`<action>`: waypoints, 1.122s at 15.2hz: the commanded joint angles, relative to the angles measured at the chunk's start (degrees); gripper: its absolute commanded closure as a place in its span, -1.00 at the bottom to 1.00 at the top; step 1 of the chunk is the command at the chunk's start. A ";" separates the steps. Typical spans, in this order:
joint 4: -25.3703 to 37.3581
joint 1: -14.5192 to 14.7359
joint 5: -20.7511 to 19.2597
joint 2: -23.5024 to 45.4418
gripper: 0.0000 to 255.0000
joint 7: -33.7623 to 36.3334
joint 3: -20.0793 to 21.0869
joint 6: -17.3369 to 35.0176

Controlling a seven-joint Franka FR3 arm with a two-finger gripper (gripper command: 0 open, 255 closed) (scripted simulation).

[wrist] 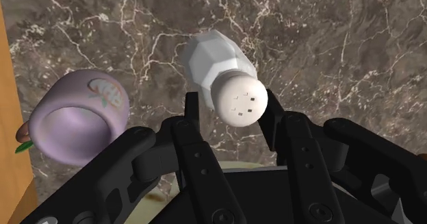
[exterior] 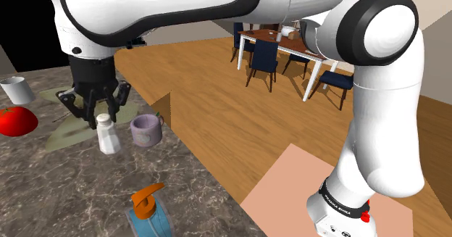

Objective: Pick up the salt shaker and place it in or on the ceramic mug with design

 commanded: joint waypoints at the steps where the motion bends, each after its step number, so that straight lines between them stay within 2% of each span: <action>1: 1.83 0.17 -0.03 0.14 1.00 0.02 0.03 -1.70; 4: 4.11 0.41 -0.10 0.34 1.00 0.08 0.07 -3.78; 11: 10.64 -4.75 0.77 2.78 1.00 -7.76 -1.92 -8.19; 17: 21.89 -7.99 0.48 8.39 1.00 -13.94 -3.65 -14.23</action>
